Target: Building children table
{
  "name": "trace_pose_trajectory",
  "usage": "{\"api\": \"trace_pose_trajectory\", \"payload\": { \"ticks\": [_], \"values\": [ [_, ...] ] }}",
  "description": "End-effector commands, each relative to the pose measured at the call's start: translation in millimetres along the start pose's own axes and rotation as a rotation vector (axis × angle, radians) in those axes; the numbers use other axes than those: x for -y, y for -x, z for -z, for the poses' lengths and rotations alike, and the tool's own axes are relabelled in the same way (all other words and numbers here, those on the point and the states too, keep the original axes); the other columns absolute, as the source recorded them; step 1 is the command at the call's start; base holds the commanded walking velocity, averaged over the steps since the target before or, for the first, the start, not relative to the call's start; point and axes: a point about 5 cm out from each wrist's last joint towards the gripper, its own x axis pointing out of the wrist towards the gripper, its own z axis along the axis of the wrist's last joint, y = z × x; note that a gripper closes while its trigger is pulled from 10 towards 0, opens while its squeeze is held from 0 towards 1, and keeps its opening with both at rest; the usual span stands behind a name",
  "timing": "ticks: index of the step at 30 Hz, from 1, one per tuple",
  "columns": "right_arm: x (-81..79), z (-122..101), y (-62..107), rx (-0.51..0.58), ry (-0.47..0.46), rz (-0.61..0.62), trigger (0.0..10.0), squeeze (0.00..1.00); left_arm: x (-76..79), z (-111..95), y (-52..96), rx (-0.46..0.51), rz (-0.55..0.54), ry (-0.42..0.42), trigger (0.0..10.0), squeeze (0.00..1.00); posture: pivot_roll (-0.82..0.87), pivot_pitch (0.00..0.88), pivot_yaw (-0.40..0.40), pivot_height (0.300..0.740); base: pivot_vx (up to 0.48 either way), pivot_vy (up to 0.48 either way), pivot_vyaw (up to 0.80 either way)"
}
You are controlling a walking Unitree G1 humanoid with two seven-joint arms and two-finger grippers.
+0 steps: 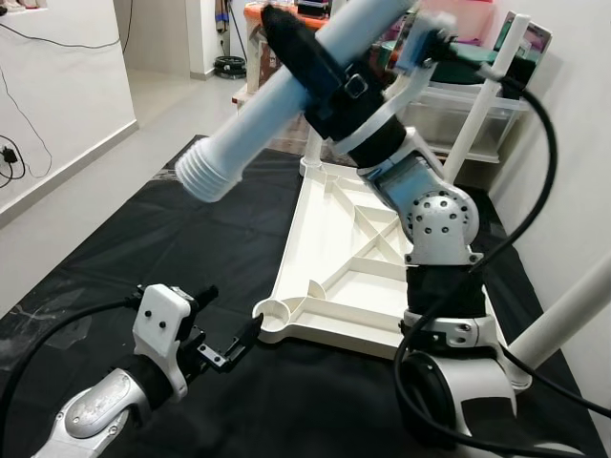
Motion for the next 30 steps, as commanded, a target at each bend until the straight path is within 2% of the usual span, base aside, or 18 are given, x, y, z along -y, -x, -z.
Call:
{"api": "trace_pose_trajectory", "payload": {
  "ticks": [1,3,11,20,26,30],
  "values": [
    [-6.9,-2.3,-1.4,-0.010,0.014,-0.055,0.0,0.00,2.1,6.4,-0.5,-0.029,0.001,0.015,10.0,0.00,0.10,0.000,-0.108,0.740,0.000,0.000,0.00],
    [-17.6,3.3,0.8,-0.080,0.045,-0.162,0.0,0.00,1.8,8.0,-2.0,-0.033,-0.005,0.018,10.0,0.00,0.10,0.000,-0.110,0.740,0.000,0.000,0.00],
    [-31.1,13.6,10.0,-0.161,0.073,-0.292,0.0,0.00,4.1,11.1,-4.5,-0.042,-0.004,0.019,10.0,0.00,0.10,0.000,-0.106,0.740,0.000,0.000,0.00],
    [-38.4,10.5,16.4,-0.161,0.080,-0.385,0.0,0.00,4.1,12.2,-5.4,-0.047,-0.001,0.019,10.0,0.00,0.10,0.000,-0.105,0.740,0.000,0.000,0.00],
    [-49.4,-3.1,21.1,-0.100,0.070,-0.511,0.0,0.00,4.5,13.3,-6.1,-0.053,0.008,0.018,10.0,0.00,0.10,0.000,-0.099,0.740,0.000,0.000,0.00],
    [-52.9,-9.0,21.1,-0.063,0.048,-0.551,0.0,0.00,4.5,13.4,-5.9,-0.055,0.011,0.018,10.0,0.00,0.10,0.000,-0.098,0.740,0.000,0.000,0.00]
  ]
}}
